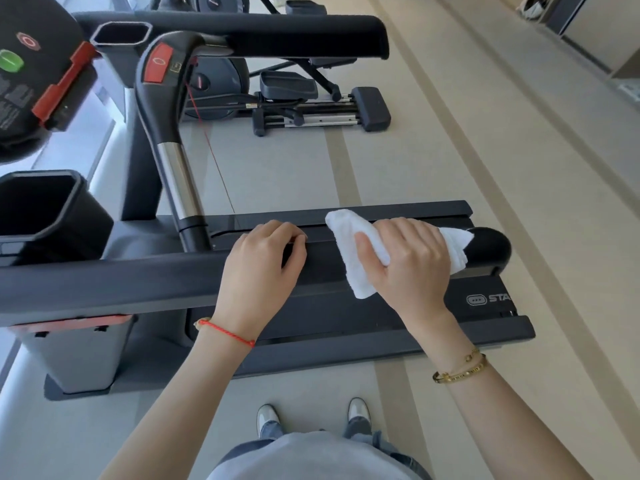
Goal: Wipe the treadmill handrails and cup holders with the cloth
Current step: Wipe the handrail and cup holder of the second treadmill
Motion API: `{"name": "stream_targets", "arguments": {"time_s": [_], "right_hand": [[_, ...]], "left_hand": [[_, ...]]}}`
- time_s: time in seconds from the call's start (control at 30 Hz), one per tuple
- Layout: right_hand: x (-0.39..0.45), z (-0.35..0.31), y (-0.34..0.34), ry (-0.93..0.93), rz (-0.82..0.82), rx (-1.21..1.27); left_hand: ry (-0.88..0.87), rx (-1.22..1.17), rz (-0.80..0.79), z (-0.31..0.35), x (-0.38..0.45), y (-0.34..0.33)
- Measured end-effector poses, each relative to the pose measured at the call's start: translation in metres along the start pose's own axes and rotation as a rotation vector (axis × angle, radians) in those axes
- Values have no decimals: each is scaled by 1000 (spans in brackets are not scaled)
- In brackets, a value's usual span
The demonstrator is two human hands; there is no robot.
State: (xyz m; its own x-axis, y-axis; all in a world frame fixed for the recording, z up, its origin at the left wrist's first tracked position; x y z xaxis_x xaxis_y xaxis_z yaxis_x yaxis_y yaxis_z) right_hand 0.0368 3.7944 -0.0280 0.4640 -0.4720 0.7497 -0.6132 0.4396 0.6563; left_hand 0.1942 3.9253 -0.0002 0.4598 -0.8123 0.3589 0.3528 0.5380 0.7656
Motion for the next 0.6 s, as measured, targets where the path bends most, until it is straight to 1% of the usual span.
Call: {"name": "stream_targets", "arguments": {"time_s": [0.27,0.33,0.4,0.43,0.5,0.53,0.57,0.6], "right_hand": [[-4,84,15,-40,-6,5],[-2,105,18,-76,-28,16],[0,127,20,-193,-93,106],[0,139,21,-296,-142,206],[-3,159,21,-545,-255,498],[-7,166,21,-642,-293,616],[-11,170,22,-688,-310,674],[-15,170,24,-694,-319,690]], "left_hand": [[12,27,0,53,14,-47],[13,34,5,65,17,-58],[13,41,7,76,19,-67],[14,48,10,81,20,-72],[17,64,17,90,22,-81],[17,72,21,94,24,-86],[17,82,26,99,24,-90],[14,99,34,102,25,-94]]}}
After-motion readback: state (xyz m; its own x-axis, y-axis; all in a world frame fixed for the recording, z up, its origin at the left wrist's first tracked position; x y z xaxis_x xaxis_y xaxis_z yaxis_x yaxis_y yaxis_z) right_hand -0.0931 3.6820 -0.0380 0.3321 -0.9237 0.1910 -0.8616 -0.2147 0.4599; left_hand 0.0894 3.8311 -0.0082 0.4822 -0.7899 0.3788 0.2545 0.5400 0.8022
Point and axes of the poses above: each hand's wrist, its own x-axis towards the middle knuckle, its own y-axis out of the back of the hand, z = x × y, the point moved 2 cm from there along x, towards the middle knuckle
